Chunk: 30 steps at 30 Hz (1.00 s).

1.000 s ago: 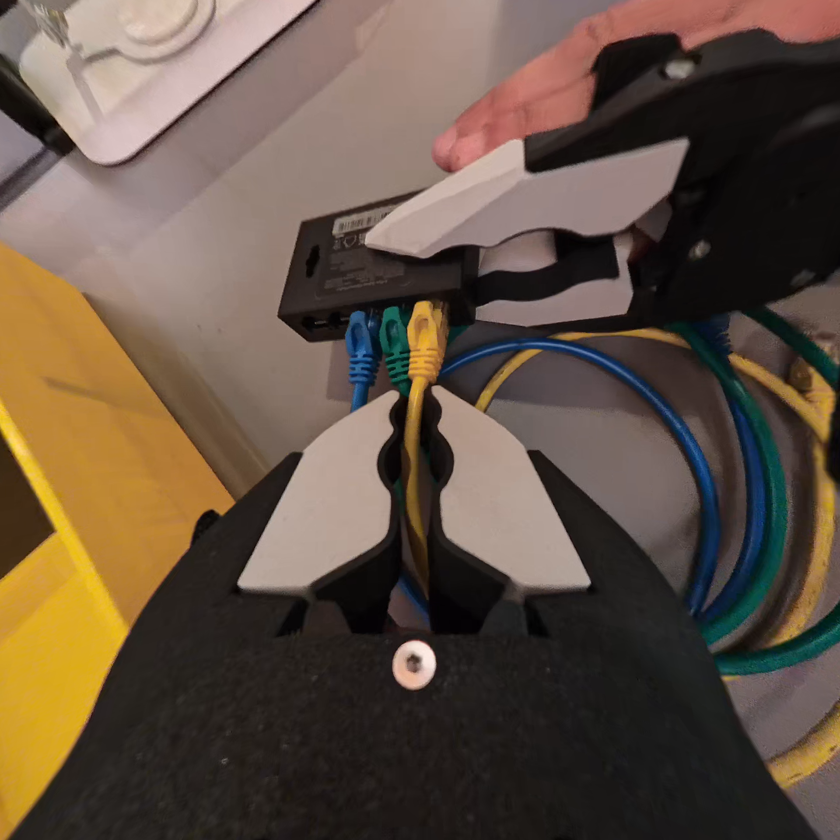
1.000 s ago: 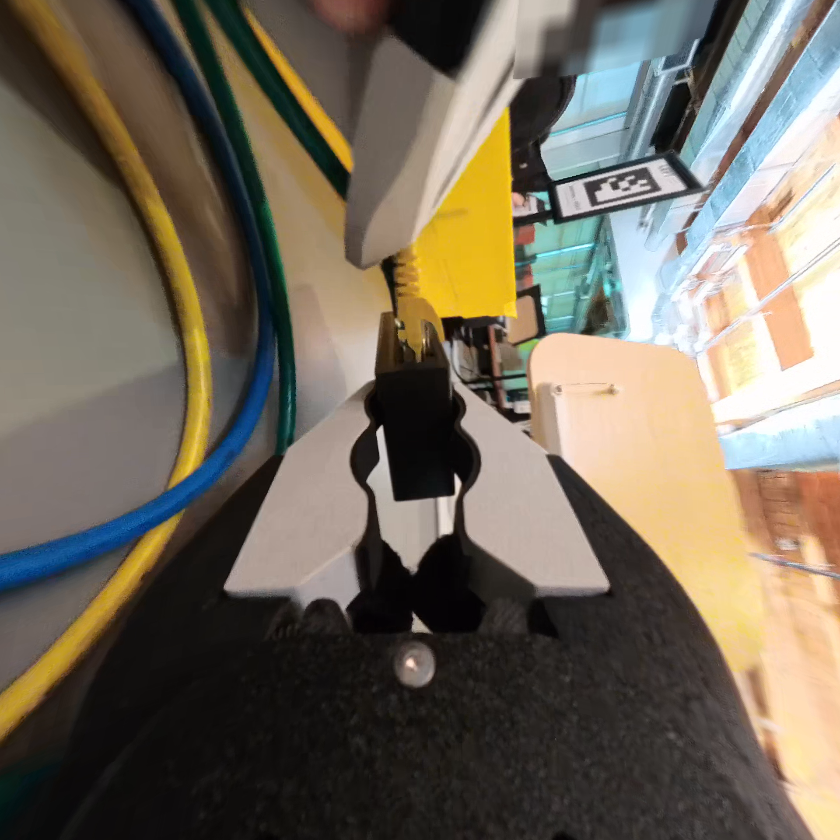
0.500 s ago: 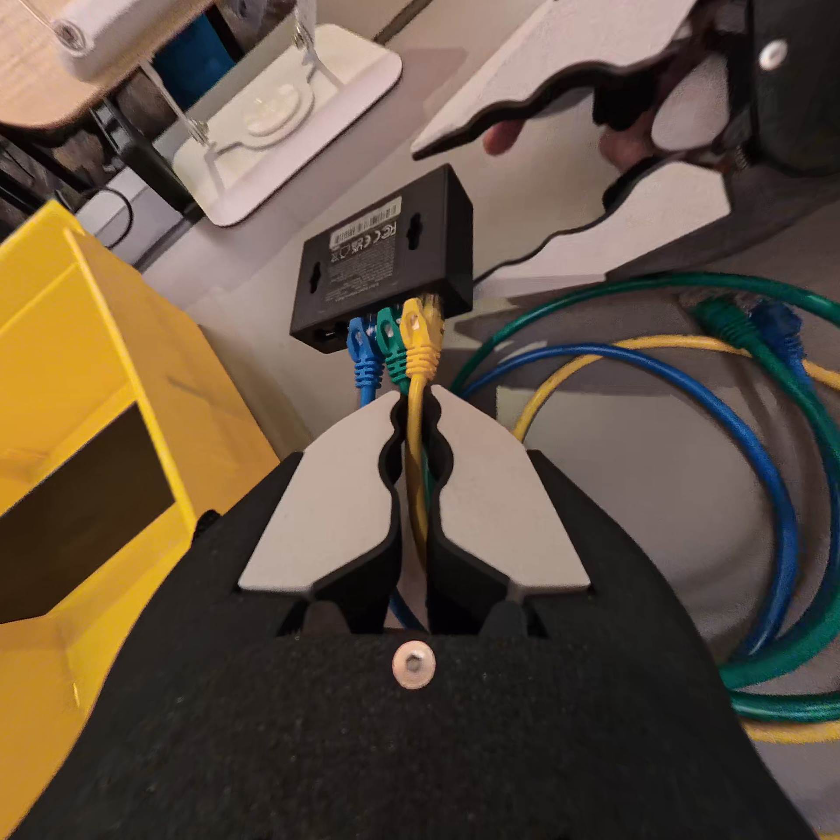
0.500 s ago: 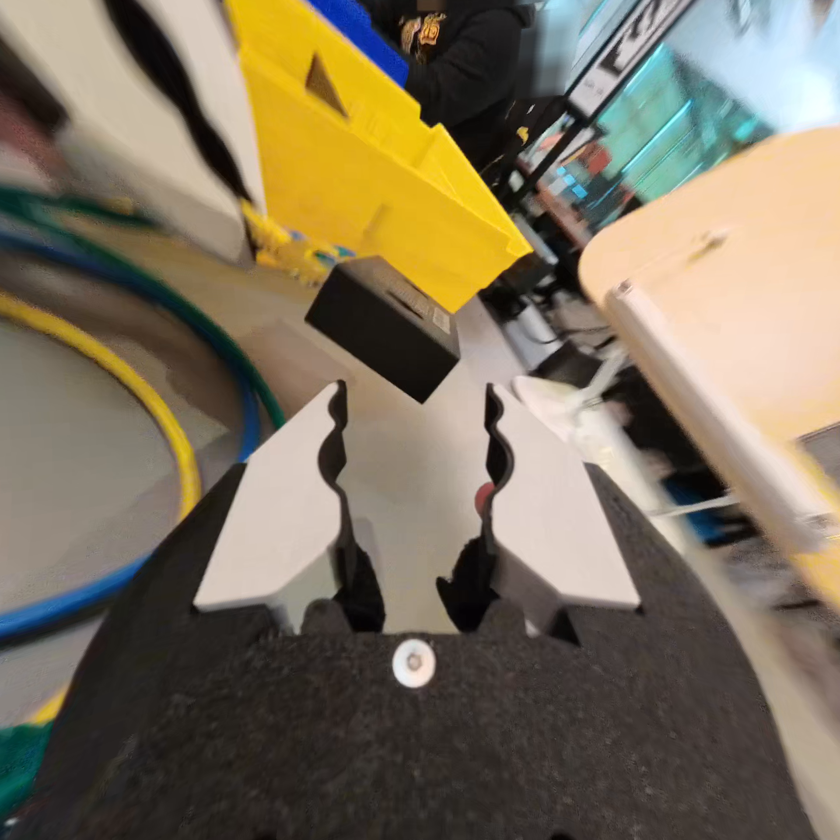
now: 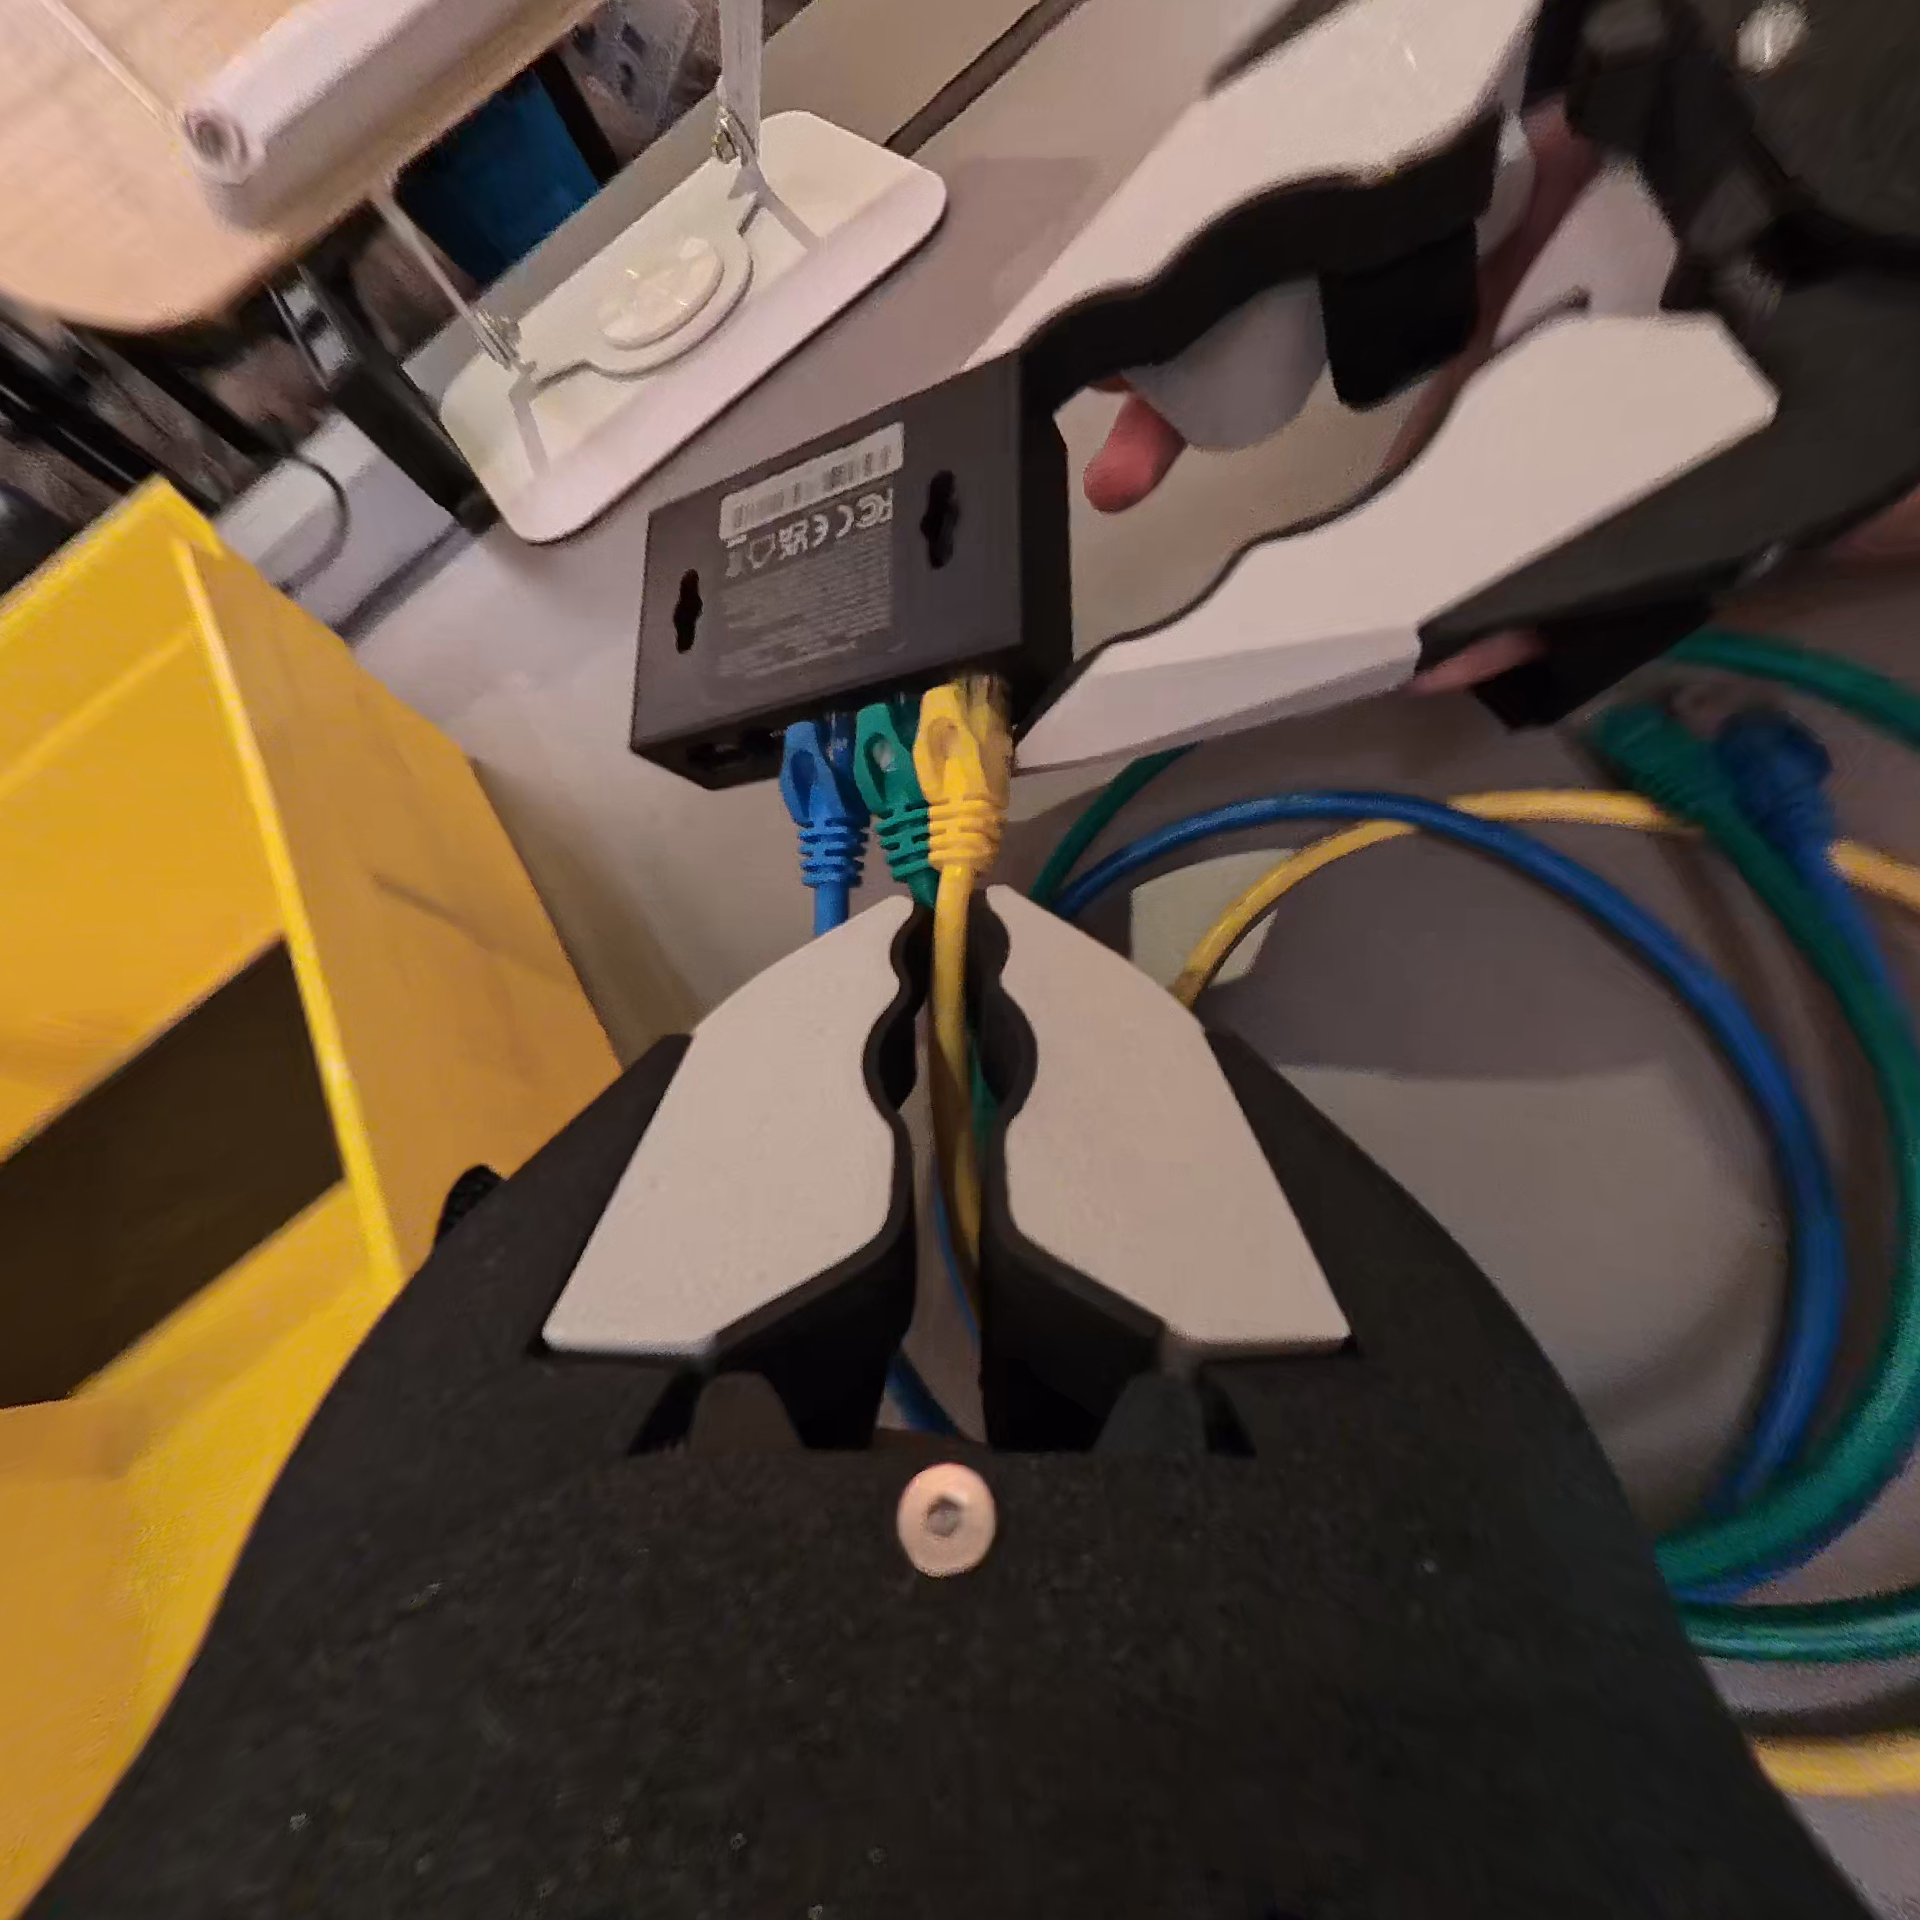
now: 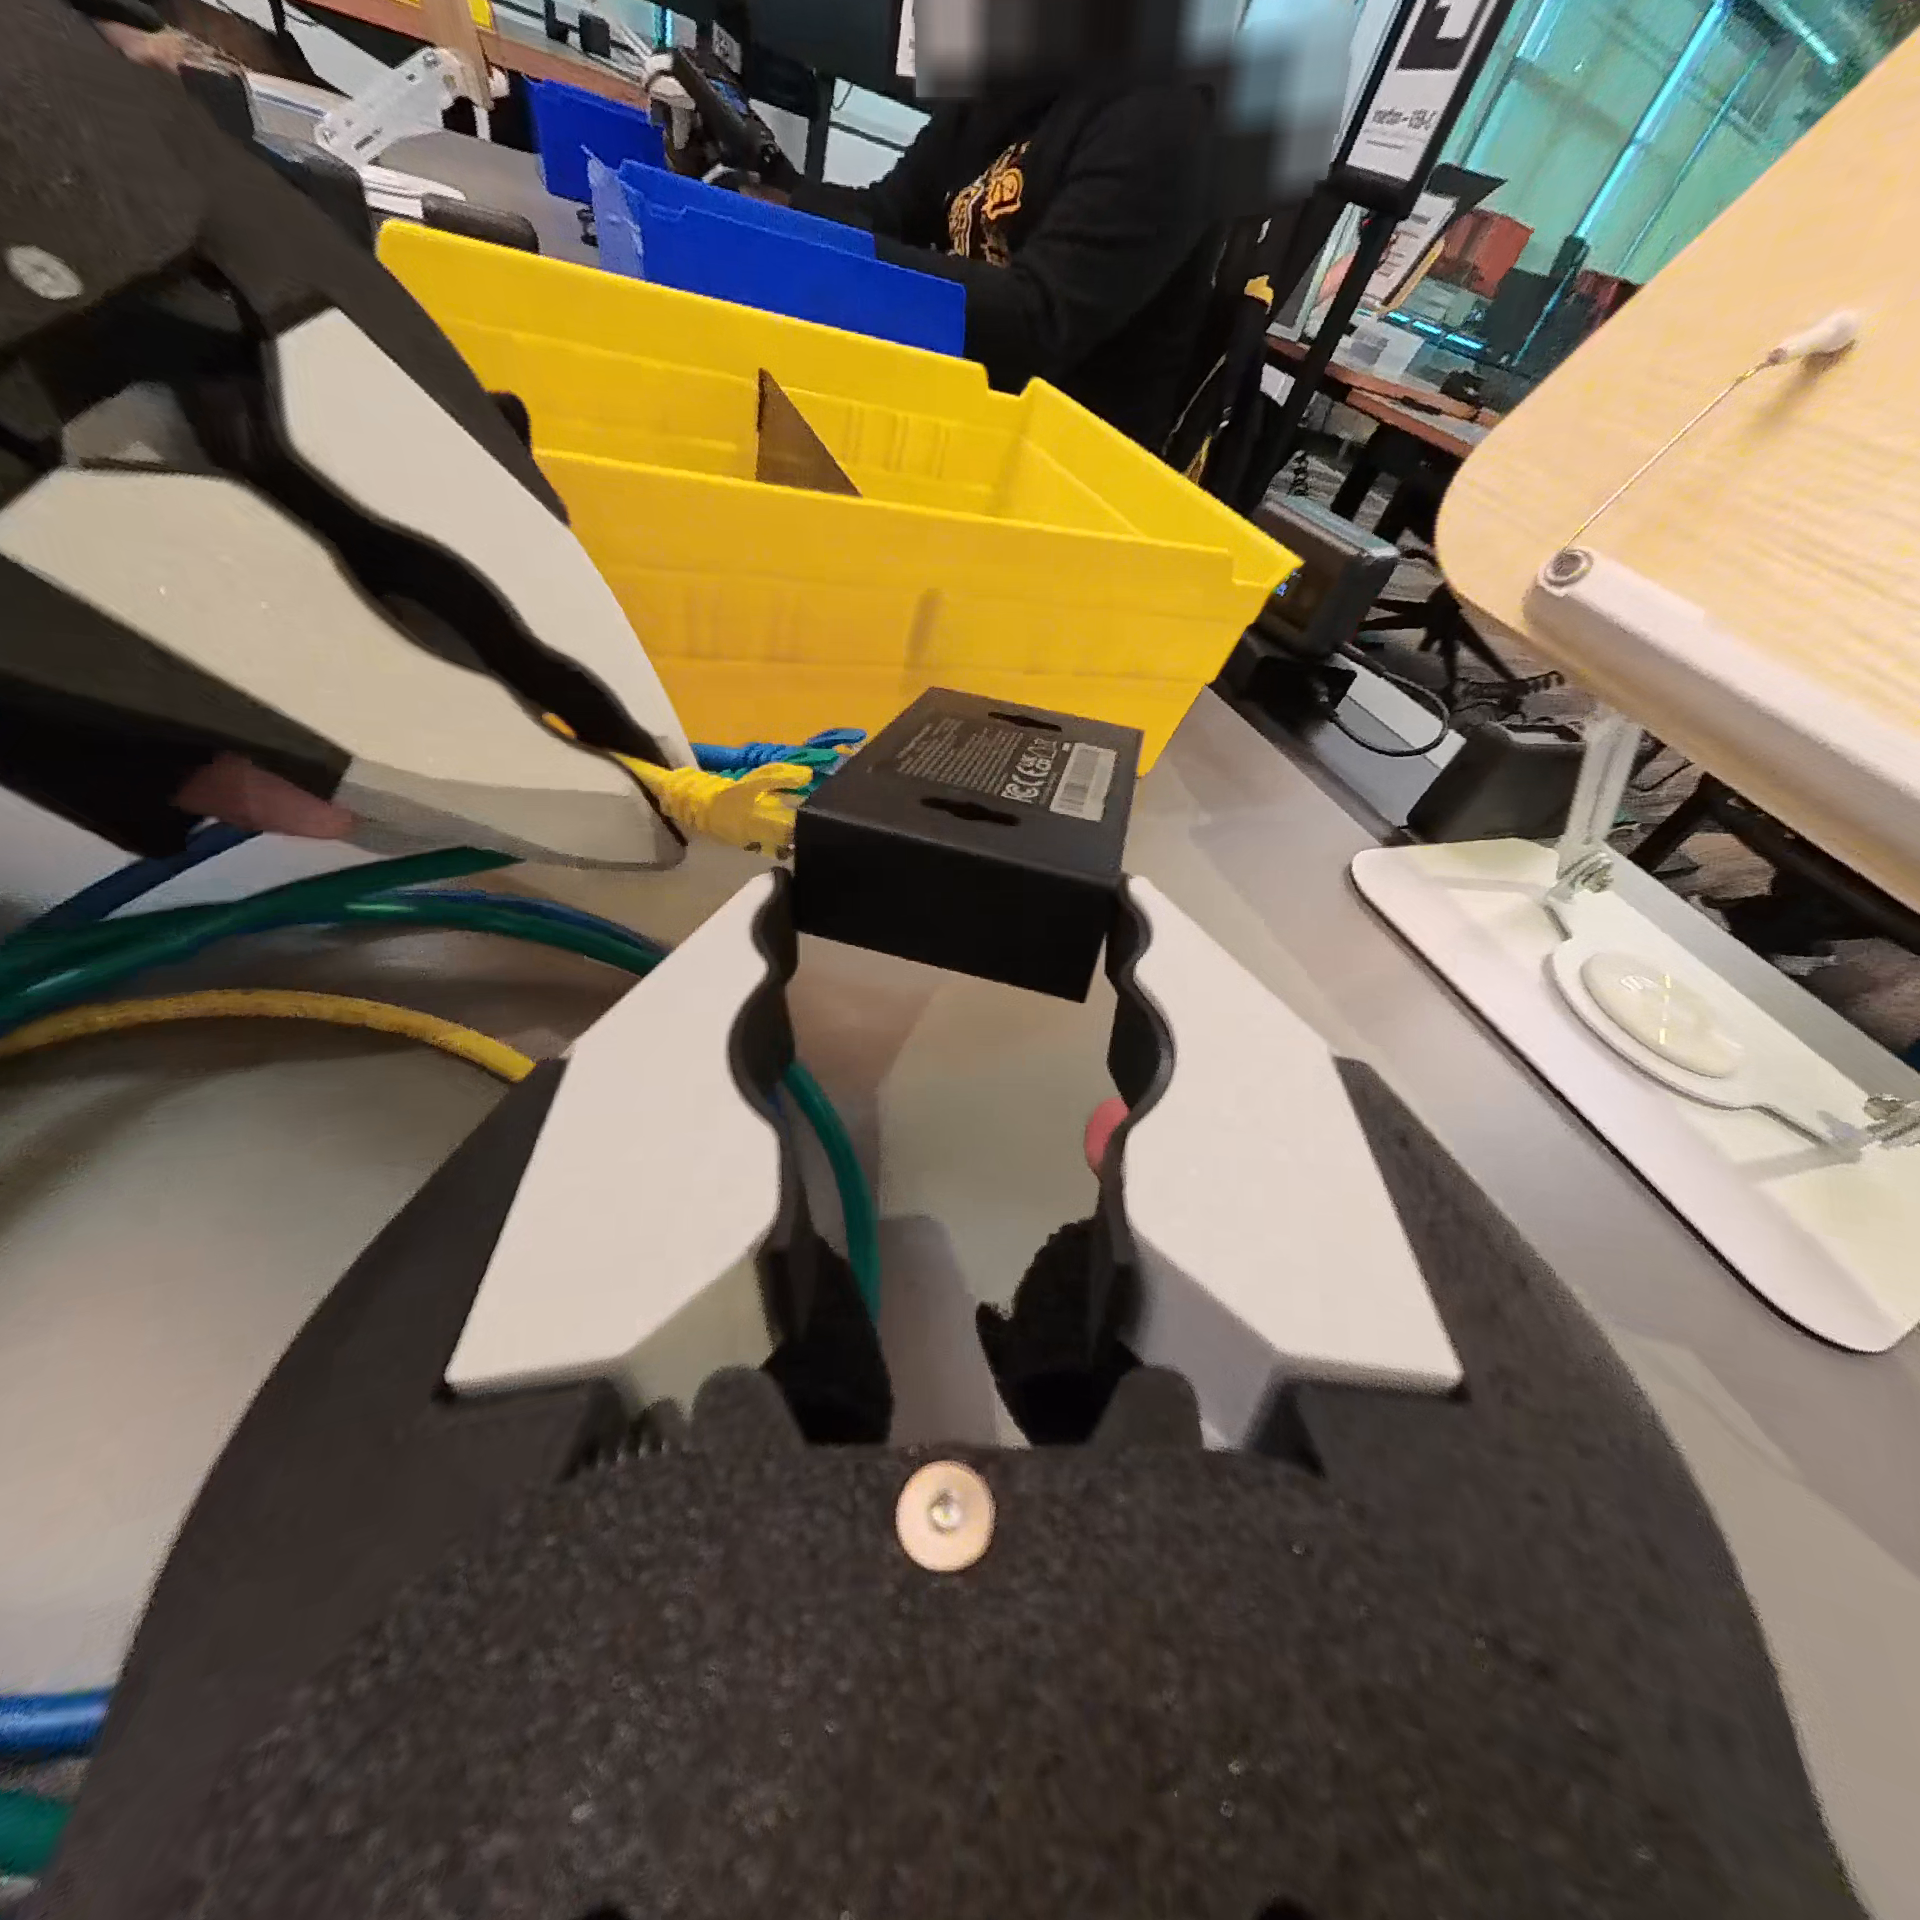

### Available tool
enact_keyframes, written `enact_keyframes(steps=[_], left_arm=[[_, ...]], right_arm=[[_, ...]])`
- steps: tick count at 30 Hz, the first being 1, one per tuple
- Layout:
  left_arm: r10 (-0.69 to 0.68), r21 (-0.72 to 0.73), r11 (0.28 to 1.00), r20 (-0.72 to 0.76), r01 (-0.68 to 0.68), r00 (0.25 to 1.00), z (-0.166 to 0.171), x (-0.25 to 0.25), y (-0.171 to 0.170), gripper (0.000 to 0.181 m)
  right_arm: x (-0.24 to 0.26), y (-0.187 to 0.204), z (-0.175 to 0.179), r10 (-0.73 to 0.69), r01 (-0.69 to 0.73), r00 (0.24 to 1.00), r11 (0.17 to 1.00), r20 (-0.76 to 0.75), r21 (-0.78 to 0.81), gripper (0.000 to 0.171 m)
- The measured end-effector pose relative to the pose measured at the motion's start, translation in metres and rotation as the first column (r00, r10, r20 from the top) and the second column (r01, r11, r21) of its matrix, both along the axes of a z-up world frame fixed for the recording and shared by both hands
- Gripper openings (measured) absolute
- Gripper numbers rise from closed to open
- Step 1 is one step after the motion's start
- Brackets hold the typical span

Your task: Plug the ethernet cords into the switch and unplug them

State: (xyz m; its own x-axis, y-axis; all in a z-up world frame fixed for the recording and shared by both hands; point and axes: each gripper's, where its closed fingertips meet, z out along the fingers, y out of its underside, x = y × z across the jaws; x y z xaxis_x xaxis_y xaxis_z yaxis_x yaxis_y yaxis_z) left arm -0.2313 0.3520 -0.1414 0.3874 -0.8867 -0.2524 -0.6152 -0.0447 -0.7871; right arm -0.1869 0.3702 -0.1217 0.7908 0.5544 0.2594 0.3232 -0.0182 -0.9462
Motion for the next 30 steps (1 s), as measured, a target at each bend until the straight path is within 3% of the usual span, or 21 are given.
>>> enact_keyframes(steps=[4,11,19,25,27,30], left_arm=[[0.046,-0.221,0.975,0.159,-0.01,0.986,0.003,0.003,-0.003,0.007],[0.093,-0.241,0.969,0.196,-0.044,0.976,0.007,0.005,-0.005,0.007],[0.245,-0.142,0.964,0.141,-0.225,0.959,-0.004,0.005,0.001,0.007],[0.128,-0.115,0.988,0.192,-0.107,0.973,0.014,0.009,-0.001,0.01],[0.122,-0.172,0.982,0.282,-0.075,0.952,0.031,0.007,-0.004,0.011],[0.123,-0.194,0.98,0.438,-0.04,0.89,0.069,-0.007,-0.016,0.029]], right_arm=[[-0.001,0.0,0.005,-0.037,0.035,0.999,0.998,0.038,0.046,0.059],[0.0,-0.001,0.008,-0.034,0.034,0.999,0.998,-0.003,0.051,0.059],[-0.003,-0.002,0.011,-0.126,0.103,0.98,0.983,0.155,0.153,0.058],[0.008,-0.002,0.025,-0.081,0.068,0.995,0.978,0.058,0.196,0.059],[0.021,0.002,0.031,-0.109,0.107,0.994,0.972,-0.005,0.208,0.059],[0.056,0.008,0.047,-0.193,0.209,0.977,0.949,-0.091,0.236,0.059]])
